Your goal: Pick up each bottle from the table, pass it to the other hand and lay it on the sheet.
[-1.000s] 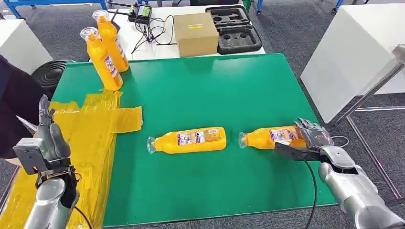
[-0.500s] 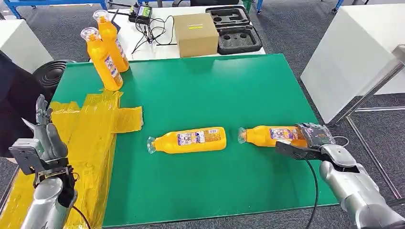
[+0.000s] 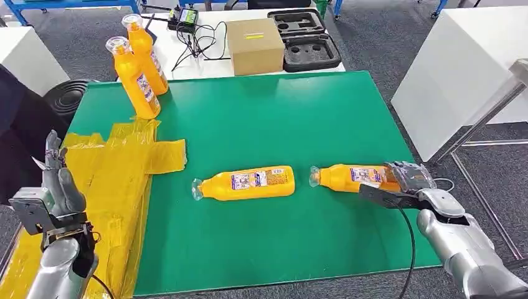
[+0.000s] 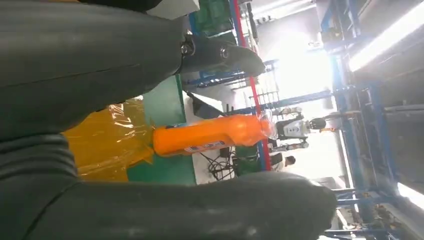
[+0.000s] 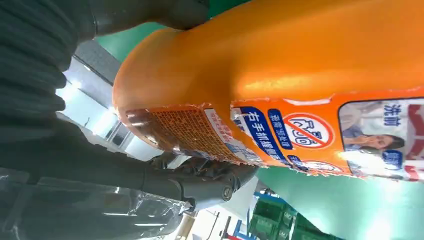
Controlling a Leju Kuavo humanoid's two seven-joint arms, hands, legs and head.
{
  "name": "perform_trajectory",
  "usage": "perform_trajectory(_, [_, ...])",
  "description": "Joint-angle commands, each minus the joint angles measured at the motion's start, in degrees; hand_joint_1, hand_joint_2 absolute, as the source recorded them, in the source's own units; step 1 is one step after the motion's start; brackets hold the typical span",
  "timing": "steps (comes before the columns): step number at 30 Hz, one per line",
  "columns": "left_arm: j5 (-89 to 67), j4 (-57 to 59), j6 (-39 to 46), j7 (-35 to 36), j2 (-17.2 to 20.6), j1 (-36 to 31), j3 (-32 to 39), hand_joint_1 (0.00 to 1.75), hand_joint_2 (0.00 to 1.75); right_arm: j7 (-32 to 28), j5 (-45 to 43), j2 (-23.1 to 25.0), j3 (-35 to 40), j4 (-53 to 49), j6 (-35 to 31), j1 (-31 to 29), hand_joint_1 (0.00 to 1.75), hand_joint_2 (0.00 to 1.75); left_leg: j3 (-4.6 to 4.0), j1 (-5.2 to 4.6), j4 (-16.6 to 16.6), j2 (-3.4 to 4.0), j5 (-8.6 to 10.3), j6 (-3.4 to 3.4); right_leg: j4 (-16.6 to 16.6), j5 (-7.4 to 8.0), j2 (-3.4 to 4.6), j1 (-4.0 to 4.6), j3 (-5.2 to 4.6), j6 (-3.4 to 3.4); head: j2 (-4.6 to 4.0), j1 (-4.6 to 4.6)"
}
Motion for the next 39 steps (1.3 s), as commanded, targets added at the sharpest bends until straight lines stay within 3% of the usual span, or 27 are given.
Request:
perform_trajectory(1, [0.2,0.9,-0.3,0.3,-0.6,-0.4,1.4,0.00,0.00,-0.4,-0.2,1.4,0.2,2.0,1.3,1.4,1.75,1.75,0.15,0.03,0.0,0.00,-0.04,-0.06,-0.1,-0.03,-0.06,0.04,0.16,-0.05,0.00,0.02])
perform_trajectory(10, [0.3,0.7,-0.5,0.5,-0.6,0.0,1.5,0.00,0.00,-1.0,-1.5,1.5,-0.9,1.0,0.4,1.7,1.75,1.75,0.17,0.04,0.0,0.01,-0.03,-0.06,-0.1,-0.02,-0.07,0.05,0.17,-0.05,0.00,0.02])
perform_trajectory(12, [1.9,-1.0,-2.3,1.2,-0.8,2.0,2.4,0.00,0.00,-2.7,-6.9,0.2,-3.6,-7.5,0.7,3.3,1.75,1.75,0.25,0.04,-0.1,0.06,-0.07,-0.09,-0.1,-0.05,-0.06,0.05,0.23,-0.08,0.00,0.02])
perform_trajectory(14, [4.3,-2.8,-5.9,2.2,-0.6,4.3,2.9,0.00,0.00,-1.2,-14.1,-2.9,-6.7,-23.2,5.3,6.6,1.75,1.75,0.25,0.02,0.0,0.11,-0.11,-0.10,0.0,-0.08,-0.02,0.03,0.22,-0.08,0.00,0.02])
perform_trajectory(16, [4.6,-3.0,-6.7,2.2,-0.5,4.7,2.8,0.00,0.00,-0.1,-15.0,-3.9,-7.3,-27.8,5.9,7.4,1.75,1.75,0.06,-0.06,0.0,0.17,-0.07,-0.05,0.1,-0.05,0.05,-0.05,-0.01,-0.04,0.00,0.00])
perform_trajectory(17, [5.2,-3.2,-8.4,2.3,-0.7,4.7,2.6,0.00,1.75,2.8,-16.4,-5.5,-8.7,-36.3,7.9,9.0,1.75,1.75,0.15,-0.08,0.0,0.22,-0.16,-0.09,0.1,-0.13,0.06,-0.06,0.04,-0.07,0.00,0.00])
perform_trajectory(18, [7.5,-3.3,-13.0,3.5,-0.5,4.4,1.2,0.00,1.75,5.7,-12.3,-6.1,-10.1,-42.3,3.7,9.6,1.75,1.75,0.03,-0.07,0.0,0.16,-0.09,-0.07,0.1,-0.07,0.03,-0.05,-0.03,-0.05,0.00,0.00])
perform_trajectory(20, [7.3,-3.1,-14.4,4.0,-1.4,2.5,-0.8,0.00,1.75,8.4,-13.0,-6.2,-13.4,-51.8,5.9,11.2,1.75,1.75,-0.16,-0.12,0.1,0.05,-0.12,-0.09,0.2,-0.15,-0.09,-0.10,-0.21,-0.07,0.00,0.00])
perform_trajectory(21, [6.9,-3.2,-14.3,4.4,-1.7,1.6,-1.7,0.00,0.00,9.4,-12.9,-6.3,-13.9,-54.0,6.8,11.6,1.75,1.75,-0.25,-0.13,0.1,-0.04,-0.06,-0.06,0.2,-0.11,-0.14,-0.11,-0.29,-0.04,0.00,-0.02])
perform_trajectory(22, [7.2,-3.5,-15.3,4.3,-2.4,0.5,-3.3,0.00,0.00,9.6,-15.2,-5.1,-15.7,-56.3,7.2,12.3,1.75,1.75,-0.30,-0.10,0.1,-0.24,-0.01,-0.05,0.2,-0.09,-0.24,-0.10,-0.28,-0.03,0.00,0.02])
perform_trajectory(23, [11.2,-3.8,-20.0,5.7,-2.6,0.2,-5.2,0.00,1.75,8.8,-16.3,-3.1,-16.3,-56.4,6.2,11.5,1.75,1.75,-0.22,-0.10,0.1,-0.26,-0.10,-0.08,0.2,-0.17,-0.29,-0.09,-0.20,-0.05,0.00,0.00])
perform_trajectory(25, [11.5,-5.5,-20.5,6.0,-4.8,0.3,-8.6,0.00,1.75,9.6,-16.0,1.3,-13.6,-54.0,5.2,7.6,1.75,1.75,-0.23,-0.07,0.0,-0.06,-0.03,-0.06,0.1,-0.04,-0.08,-0.07,-0.26,-0.04,0.00,0.00])
perform_trajectory(27, [11.8,-7.7,-20.6,5.8,-5.6,1.7,-11.4,0.00,1.75,10.2,-15.5,2.8,-10.7,-52.8,3.7,5.5,1.75,1.75,-0.17,-0.08,0.0,0.06,-0.05,-0.07,0.1,-0.02,0.01,-0.08,-0.21,-0.04,0.00,0.00])
perform_trajectory(34, [13.2,-8.9,-20.6,6.0,-5.4,1.5,-13.0,0.00,1.75,12.1,-17.6,1.2,-9.5,-56.3,3.0,5.9,1.75,1.75,-0.20,-0.05,0.0,-0.07,-0.05,-0.05,0.1,-0.07,-0.11,-0.05,-0.18,-0.05,0.00,0.02])
perform_trajectory(39, [15.1,-7.1,-22.5,6.5,-5.5,-0.4,-15.9,0.00,1.75,12.6,-17.5,5.9,-5.3,-51.6,3.1,1.8,1.75,1.75,-0.10,-0.06,0.0,0.11,-0.09,-0.08,0.1,-0.04,0.07,-0.06,-0.13,-0.07,0.00,0.00])
